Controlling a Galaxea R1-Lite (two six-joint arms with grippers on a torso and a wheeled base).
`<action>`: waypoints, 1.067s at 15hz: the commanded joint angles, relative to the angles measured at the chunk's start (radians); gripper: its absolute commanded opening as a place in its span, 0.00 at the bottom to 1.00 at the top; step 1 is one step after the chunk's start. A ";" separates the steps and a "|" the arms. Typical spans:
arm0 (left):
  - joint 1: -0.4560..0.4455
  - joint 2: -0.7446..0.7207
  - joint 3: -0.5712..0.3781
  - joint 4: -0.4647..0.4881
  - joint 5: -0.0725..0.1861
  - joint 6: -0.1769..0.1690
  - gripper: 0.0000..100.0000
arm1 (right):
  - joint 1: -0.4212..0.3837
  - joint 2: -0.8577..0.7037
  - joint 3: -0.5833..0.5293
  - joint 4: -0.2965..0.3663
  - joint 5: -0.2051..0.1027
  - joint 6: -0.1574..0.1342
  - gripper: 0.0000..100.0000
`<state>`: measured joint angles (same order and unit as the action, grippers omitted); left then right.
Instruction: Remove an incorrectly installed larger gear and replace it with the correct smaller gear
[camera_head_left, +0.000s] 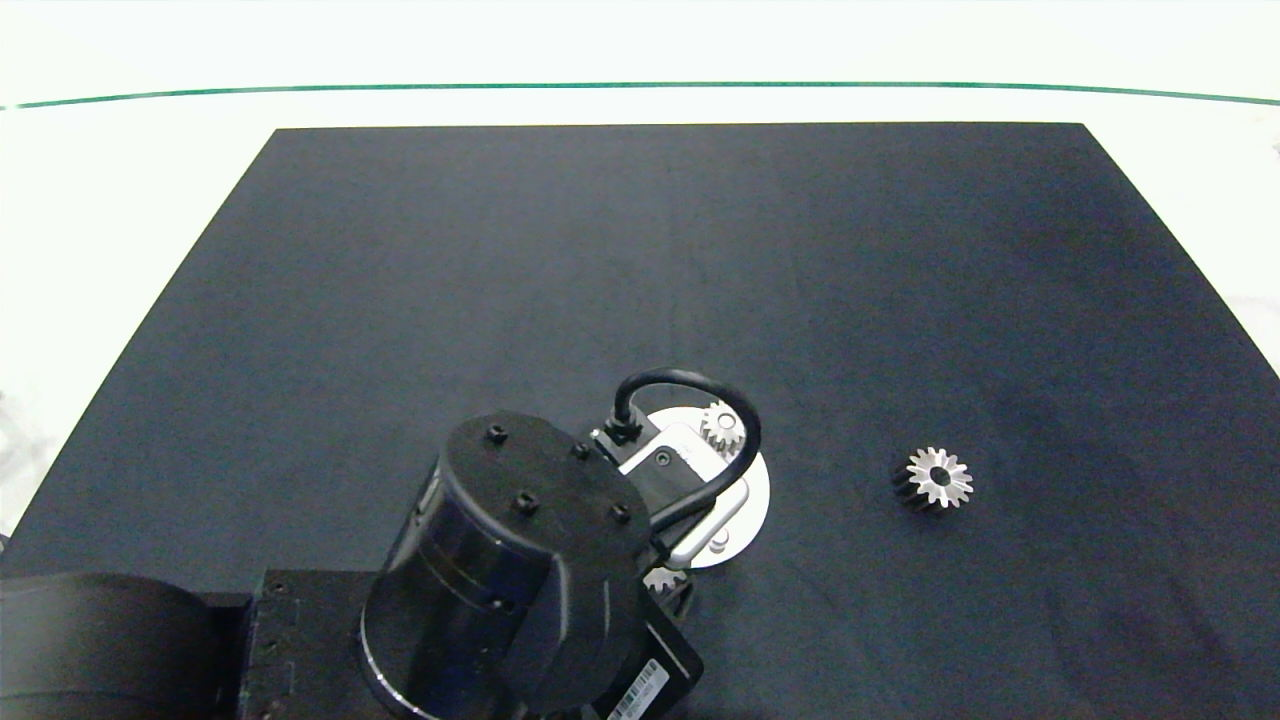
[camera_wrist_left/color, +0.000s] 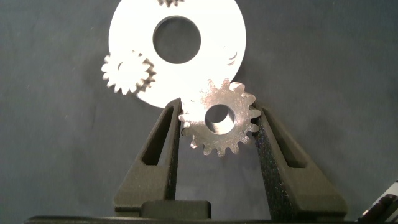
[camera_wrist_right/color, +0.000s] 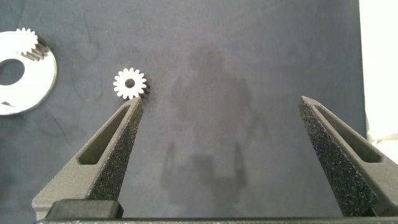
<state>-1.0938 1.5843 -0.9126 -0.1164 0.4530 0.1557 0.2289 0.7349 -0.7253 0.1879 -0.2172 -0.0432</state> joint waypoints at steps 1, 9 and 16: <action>-0.012 0.045 -0.048 0.023 0.003 0.001 0.13 | -0.002 0.011 0.010 -0.001 -0.001 0.029 1.00; -0.029 0.184 -0.161 0.035 0.019 -0.002 0.13 | -0.007 0.009 0.035 -0.001 -0.001 0.046 1.00; -0.044 0.264 -0.226 0.034 0.019 -0.001 0.13 | -0.007 0.004 0.041 -0.001 -0.001 0.048 1.00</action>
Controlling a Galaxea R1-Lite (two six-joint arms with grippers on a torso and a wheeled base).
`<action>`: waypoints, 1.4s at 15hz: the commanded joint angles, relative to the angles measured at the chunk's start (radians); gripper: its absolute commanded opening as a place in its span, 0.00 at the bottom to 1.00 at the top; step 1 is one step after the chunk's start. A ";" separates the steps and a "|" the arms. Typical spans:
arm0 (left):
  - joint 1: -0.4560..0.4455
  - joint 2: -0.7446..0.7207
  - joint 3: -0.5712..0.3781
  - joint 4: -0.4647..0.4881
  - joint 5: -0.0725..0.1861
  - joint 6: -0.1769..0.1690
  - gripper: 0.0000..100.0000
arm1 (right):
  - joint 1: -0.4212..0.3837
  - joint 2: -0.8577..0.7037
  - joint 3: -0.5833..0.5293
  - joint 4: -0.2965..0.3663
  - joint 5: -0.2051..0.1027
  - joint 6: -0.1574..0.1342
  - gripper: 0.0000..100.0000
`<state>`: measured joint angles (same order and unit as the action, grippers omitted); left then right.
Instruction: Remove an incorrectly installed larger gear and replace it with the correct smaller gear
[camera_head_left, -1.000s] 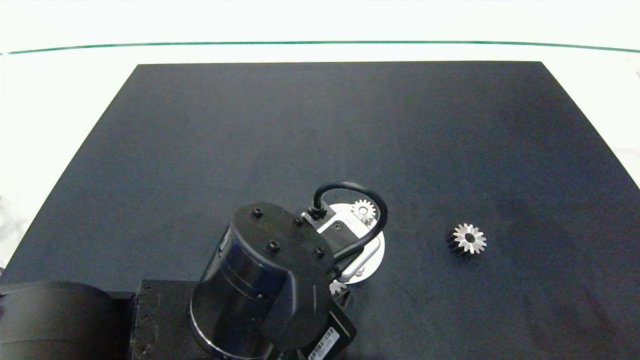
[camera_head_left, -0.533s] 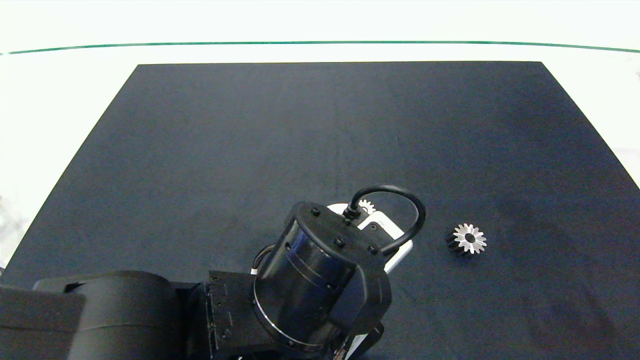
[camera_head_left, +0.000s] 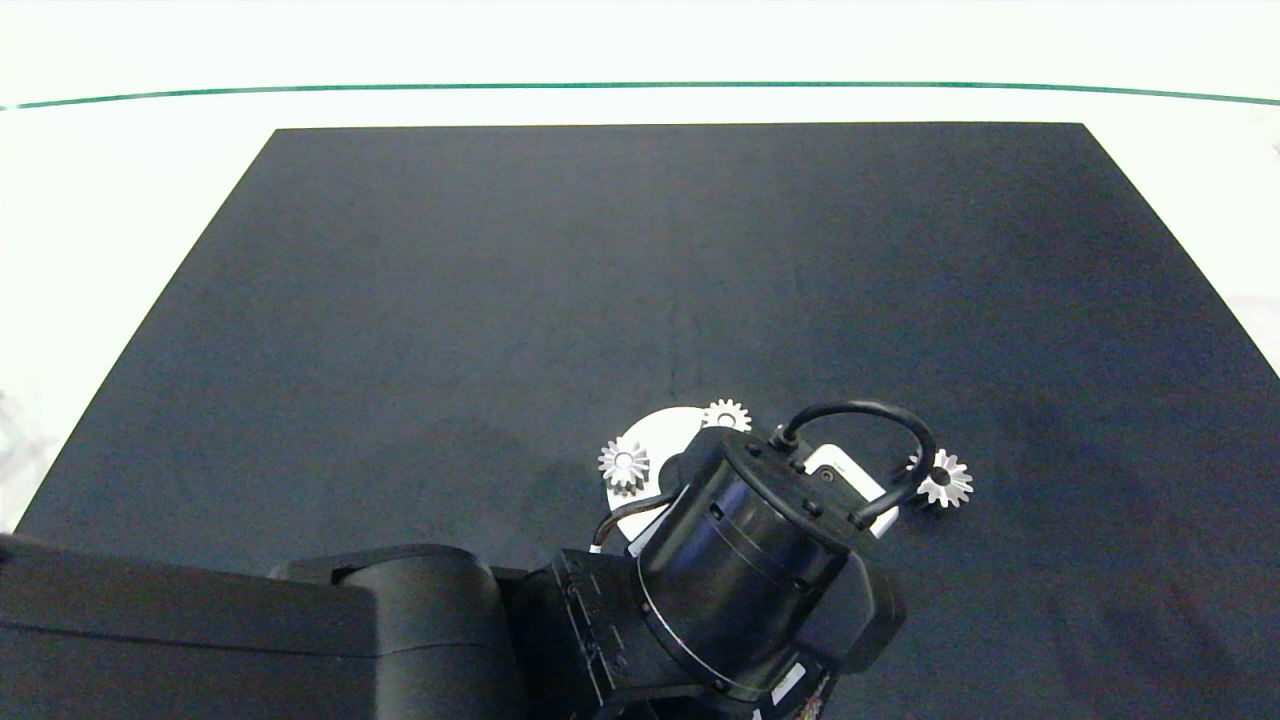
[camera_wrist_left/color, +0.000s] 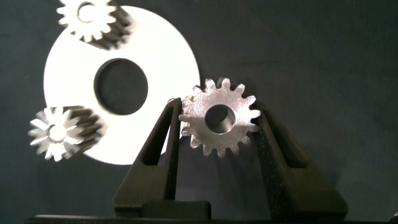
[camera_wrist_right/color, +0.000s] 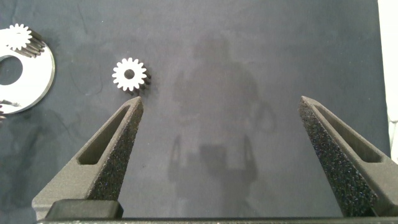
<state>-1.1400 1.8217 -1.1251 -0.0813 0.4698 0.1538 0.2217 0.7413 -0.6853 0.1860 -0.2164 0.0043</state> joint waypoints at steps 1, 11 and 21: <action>0.006 0.034 -0.019 -0.002 0.003 0.003 0.13 | 0.001 -0.002 0.001 0.001 -0.001 -0.001 1.00; 0.060 0.022 -0.025 0.014 0.003 0.027 0.13 | 0.005 -0.006 0.001 0.001 -0.001 -0.001 1.00; 0.089 0.030 -0.022 0.025 0.004 0.030 0.13 | 0.008 -0.008 0.013 0.001 0.000 0.000 1.00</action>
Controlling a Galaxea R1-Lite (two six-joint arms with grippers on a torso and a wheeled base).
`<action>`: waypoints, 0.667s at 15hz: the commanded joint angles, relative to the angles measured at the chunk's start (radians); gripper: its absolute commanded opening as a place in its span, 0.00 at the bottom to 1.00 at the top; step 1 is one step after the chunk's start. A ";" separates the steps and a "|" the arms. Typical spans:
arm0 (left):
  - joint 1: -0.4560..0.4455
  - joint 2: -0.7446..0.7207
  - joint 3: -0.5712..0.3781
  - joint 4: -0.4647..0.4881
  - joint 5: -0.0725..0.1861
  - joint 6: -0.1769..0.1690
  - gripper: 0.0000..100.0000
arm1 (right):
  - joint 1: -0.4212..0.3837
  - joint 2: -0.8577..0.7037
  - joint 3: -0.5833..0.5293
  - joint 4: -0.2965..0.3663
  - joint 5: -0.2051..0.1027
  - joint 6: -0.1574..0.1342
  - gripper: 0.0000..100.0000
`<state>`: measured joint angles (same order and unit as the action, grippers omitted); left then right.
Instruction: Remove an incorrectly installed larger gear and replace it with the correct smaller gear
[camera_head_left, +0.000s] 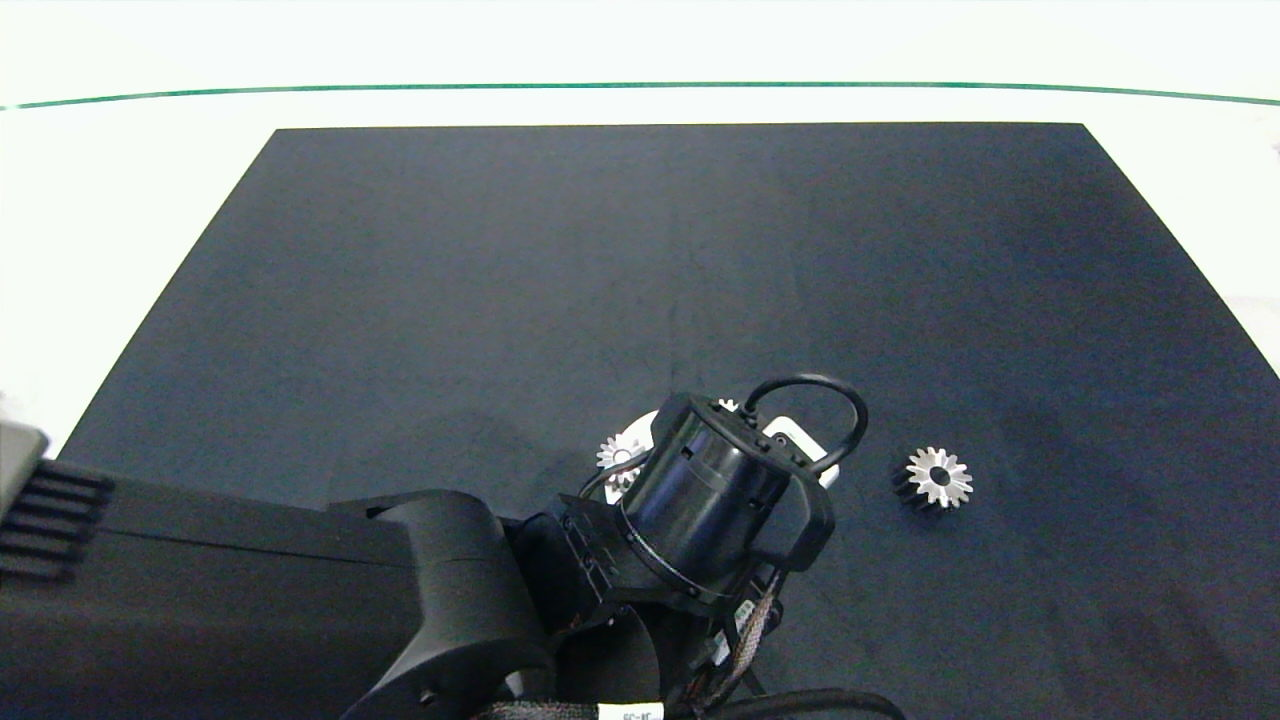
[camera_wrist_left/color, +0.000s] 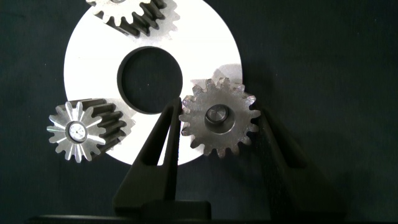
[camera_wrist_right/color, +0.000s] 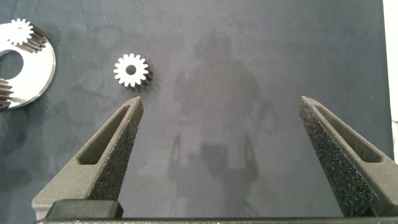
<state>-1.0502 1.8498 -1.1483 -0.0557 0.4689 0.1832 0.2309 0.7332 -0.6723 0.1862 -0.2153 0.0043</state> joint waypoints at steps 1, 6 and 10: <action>-0.002 0.003 0.004 0.001 0.005 -0.001 0.13 | -0.001 0.000 0.000 0.001 -0.001 0.000 1.00; 0.001 -0.009 0.010 0.004 0.004 -0.001 1.00 | 0.001 0.000 0.002 0.001 -0.001 0.000 1.00; 0.003 -0.053 0.027 0.027 0.004 -0.005 1.00 | -0.001 -0.003 0.007 0.001 -0.001 0.000 1.00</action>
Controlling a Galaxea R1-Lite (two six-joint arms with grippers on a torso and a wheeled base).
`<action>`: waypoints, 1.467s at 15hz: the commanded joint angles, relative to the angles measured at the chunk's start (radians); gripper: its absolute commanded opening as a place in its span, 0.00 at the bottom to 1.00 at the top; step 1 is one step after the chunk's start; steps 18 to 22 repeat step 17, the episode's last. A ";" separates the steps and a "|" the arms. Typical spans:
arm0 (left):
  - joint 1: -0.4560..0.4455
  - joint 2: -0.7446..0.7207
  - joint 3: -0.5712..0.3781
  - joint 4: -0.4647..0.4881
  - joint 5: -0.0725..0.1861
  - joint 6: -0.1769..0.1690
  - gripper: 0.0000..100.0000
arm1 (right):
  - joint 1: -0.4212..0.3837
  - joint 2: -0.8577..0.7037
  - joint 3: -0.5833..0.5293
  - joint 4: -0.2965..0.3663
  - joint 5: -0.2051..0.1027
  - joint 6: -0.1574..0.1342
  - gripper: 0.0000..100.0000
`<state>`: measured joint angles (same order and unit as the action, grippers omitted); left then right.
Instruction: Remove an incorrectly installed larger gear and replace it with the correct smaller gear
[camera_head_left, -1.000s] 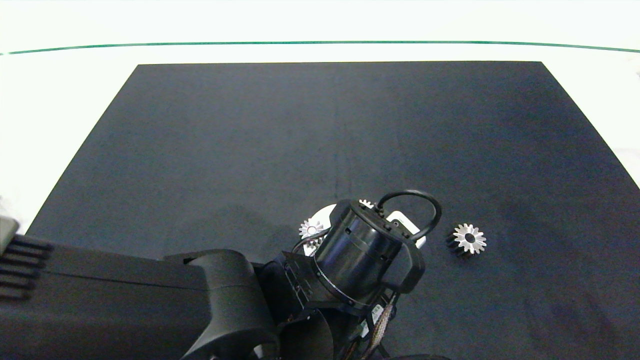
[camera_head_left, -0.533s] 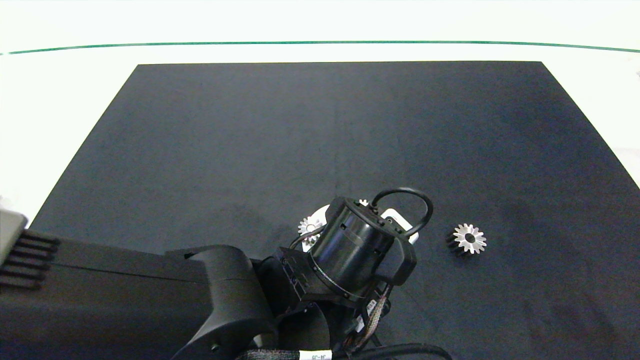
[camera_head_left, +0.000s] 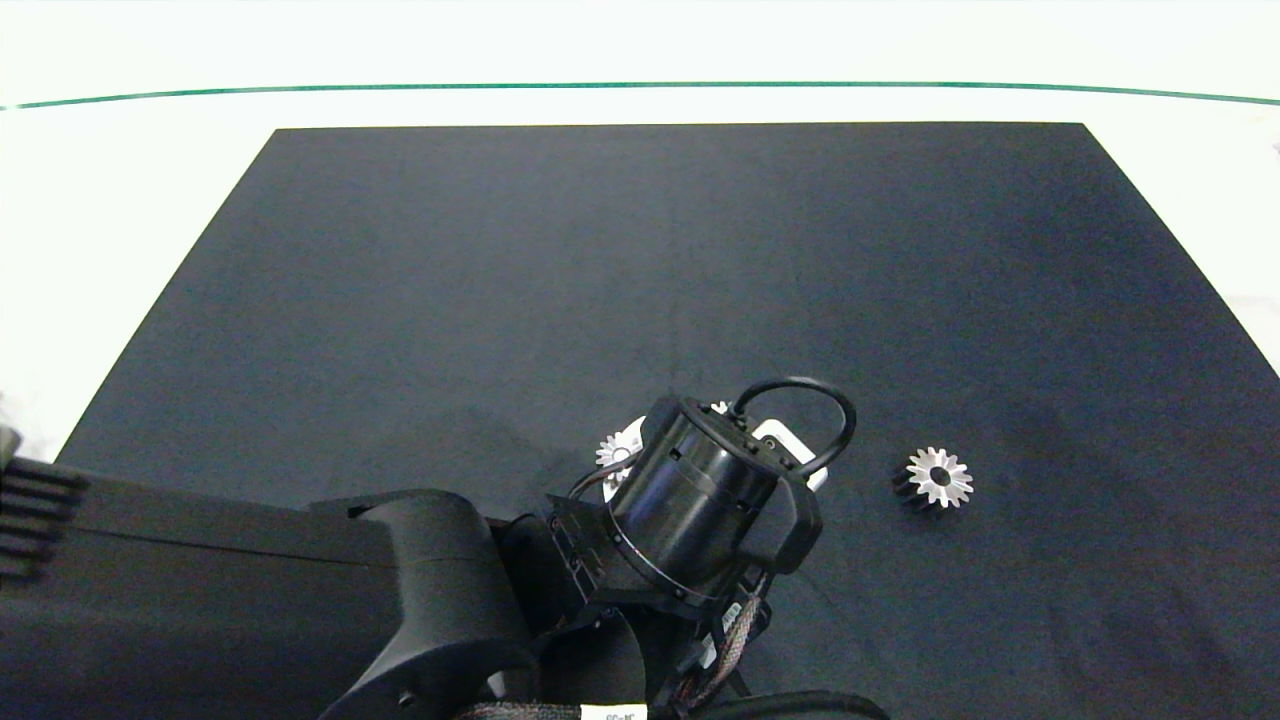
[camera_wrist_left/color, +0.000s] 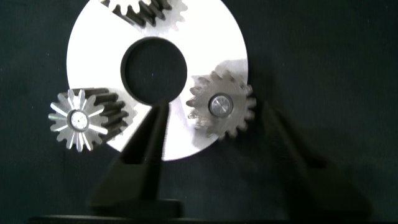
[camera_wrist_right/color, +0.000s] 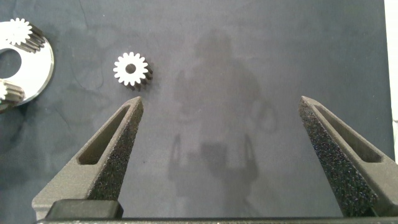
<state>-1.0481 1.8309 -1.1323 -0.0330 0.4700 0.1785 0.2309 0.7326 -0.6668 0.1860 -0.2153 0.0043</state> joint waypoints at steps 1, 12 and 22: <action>0.000 -0.071 0.031 0.004 0.002 -0.002 1.00 | -0.001 -0.004 0.001 0.001 -0.001 0.000 1.00; 0.407 -0.663 0.439 0.059 0.002 -0.034 1.00 | -0.094 -0.048 0.019 0.004 -0.022 0.013 1.00; 0.718 -1.012 0.552 0.110 0.002 -0.030 1.00 | -0.318 -0.102 0.029 0.053 -0.030 0.011 1.00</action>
